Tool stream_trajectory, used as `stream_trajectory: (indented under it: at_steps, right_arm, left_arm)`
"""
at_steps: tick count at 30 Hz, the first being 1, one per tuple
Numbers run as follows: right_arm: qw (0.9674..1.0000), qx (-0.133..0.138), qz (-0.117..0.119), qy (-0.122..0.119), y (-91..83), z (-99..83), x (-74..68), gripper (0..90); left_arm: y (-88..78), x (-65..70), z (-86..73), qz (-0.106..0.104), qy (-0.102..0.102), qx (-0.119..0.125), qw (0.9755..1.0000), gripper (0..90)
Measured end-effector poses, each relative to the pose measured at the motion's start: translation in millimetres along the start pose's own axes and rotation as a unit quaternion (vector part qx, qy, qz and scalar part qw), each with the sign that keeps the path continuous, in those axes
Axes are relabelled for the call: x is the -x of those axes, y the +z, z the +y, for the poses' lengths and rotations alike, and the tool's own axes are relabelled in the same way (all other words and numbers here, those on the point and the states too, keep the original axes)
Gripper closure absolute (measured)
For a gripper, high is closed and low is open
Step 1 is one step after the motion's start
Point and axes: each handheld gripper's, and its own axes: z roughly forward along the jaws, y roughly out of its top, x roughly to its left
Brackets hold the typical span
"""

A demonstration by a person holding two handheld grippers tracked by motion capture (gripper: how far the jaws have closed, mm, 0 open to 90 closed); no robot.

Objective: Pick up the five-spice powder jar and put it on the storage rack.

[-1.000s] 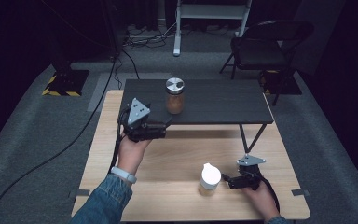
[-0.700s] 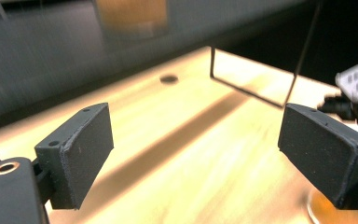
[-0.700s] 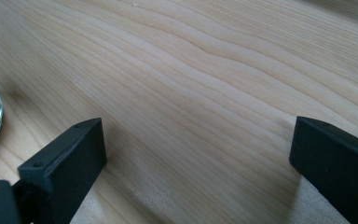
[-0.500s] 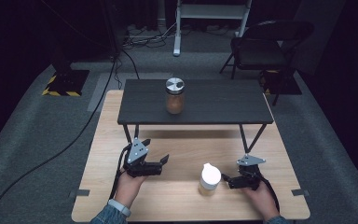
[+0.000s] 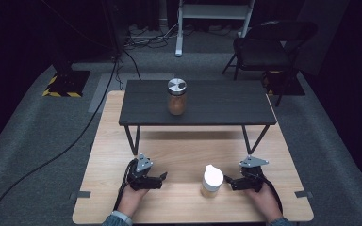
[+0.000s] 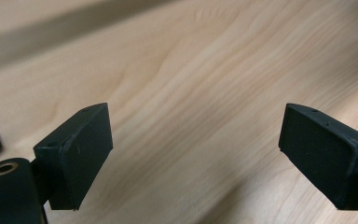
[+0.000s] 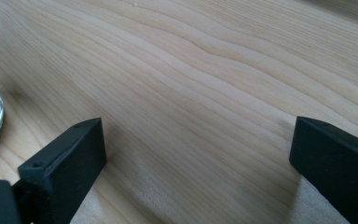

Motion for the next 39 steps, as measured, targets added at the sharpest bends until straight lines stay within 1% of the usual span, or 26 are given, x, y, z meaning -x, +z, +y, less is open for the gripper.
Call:
stream_trajectory:
  at_steps: [2,3,4,5,6,7,8,11,27,30,39]
  right_arm:
    - [1.0,0.0,0.0,0.0,0.0,0.0,0.0,3.3]
    - [1.0,0.0,0.0,0.0,0.0,0.0,0.0,3.3]
    - [1.0,0.0,0.001,-0.001,0.0,0.0,-0.1,3.3]
    - [1.0,0.0,0.001,-0.001,0.0,0.0,-0.1,3.3]
    - [1.0,0.0,0.001,-0.001,0.0,0.0,-0.1,3.3]
    - [1.0,0.0,0.001,-0.001,0.2,0.2,-0.3,3.3]
    - [1.0,0.0,0.001,-0.001,0.3,0.2,-0.3,3.3]
    - [1.0,0.0,0.0,-0.001,0.5,0.4,-0.8,3.2]
    - [0.9999,-0.001,-0.009,0.007,2.1,2.2,-5.3,3.0]
    - [0.9999,0.0,-0.01,0.01,3.1,3.0,-6.6,3.0]
    - [0.9999,0.0,-0.01,0.01,3.2,3.1,-6.7,3.0]
  left_arm:
    - [4.3,2.2,0.2,0.002,0.006,-0.015,0.9999,9.0]
    - [4.3,2.2,0.2,0.002,0.006,-0.015,0.9999,8.8]
    - [9.6,2.1,7.1,0.0,0.009,-0.042,0.9991,9.0]
    - [9.6,2.1,7.1,0.0,0.009,-0.042,0.9991,8.0]
    - [10.8,4.4,10.2,0.004,0.008,-0.053,0.9986,6.7]
    - [12.1,7.7,10.4,0.009,0.02,-0.052,0.9984,6.7]
    - [12.6,10.1,11.9,0.013,0.025,-0.057,0.998,6.6]
    - [13.8,10.9,12.3,0.013,0.026,-0.057,0.998,4.8]
    - [13.4,11.4,12.1,0.015,0.023,-0.058,0.998,4.3]
    - [12.5,10.1,11.8,0.012,0.026,-0.058,0.9979,4.1]
    - [12.5,10.1,11.9,0.012,0.025,-0.059,0.9979,4.0]
